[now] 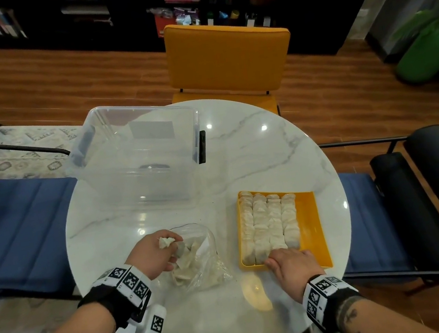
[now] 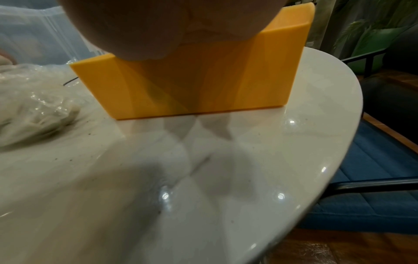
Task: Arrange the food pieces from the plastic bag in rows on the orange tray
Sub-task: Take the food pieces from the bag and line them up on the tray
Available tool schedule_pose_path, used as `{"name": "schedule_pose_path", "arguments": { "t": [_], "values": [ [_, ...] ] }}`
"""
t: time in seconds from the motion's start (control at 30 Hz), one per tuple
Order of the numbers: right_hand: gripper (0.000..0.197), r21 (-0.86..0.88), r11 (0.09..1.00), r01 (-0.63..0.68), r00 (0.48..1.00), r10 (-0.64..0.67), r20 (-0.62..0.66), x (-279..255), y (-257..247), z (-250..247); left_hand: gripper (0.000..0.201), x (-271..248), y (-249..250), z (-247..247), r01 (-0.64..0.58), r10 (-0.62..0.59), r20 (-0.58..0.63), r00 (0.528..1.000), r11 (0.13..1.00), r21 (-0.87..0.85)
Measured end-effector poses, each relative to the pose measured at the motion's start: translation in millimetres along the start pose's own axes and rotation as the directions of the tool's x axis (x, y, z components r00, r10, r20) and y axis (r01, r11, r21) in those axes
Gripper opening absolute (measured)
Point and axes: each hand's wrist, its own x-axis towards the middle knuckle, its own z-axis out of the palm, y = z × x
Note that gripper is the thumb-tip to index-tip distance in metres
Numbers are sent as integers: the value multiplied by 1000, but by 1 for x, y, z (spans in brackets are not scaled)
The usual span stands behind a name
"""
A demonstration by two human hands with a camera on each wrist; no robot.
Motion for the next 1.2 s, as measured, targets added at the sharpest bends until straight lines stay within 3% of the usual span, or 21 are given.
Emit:
{"name": "schedule_pose_path", "arguments": {
  "t": [0.2,0.33,0.53,0.6,0.7,0.73,0.8,0.83,0.93,1.1,1.2],
  "values": [
    [43,3,1000,7,1000,-7,4,-2,0,-2,12,-3,9,-4,-36,33,-20,999,983,-180],
    [43,37,999,12,1000,-13,2,-2,1,-3,9,-11,24,-1,-65,82,32,996,932,-357],
    [34,162,986,50,991,-29,-127,-6,4,-26,31,-24,70,23,-192,211,38,977,940,-283],
    [26,336,933,128,967,-43,-250,-7,-1,-43,32,-29,86,36,-242,259,68,964,951,-191],
    [34,651,711,265,945,-57,-322,-8,-15,-73,27,-34,106,60,-296,319,164,933,943,-150],
    [35,704,653,281,947,-71,-312,-8,-19,-81,24,-34,111,67,-306,334,184,924,938,-165],
    [18,759,577,301,944,-70,-321,-6,-25,-92,18,-32,118,76,-306,346,179,921,927,-217],
    [10,785,542,300,942,-35,-335,-5,-25,-96,16,-30,121,79,-297,342,157,926,921,-253],
    [10,861,435,264,937,97,-336,-4,-17,-98,17,-26,128,84,-250,301,108,947,906,-341],
    [10,889,379,256,951,63,-301,-9,-2,-103,9,-19,134,99,-280,329,139,934,916,-288],
    [18,830,468,303,922,76,-380,-6,18,-113,11,-13,138,109,-308,351,174,920,922,-234]
  ]
}}
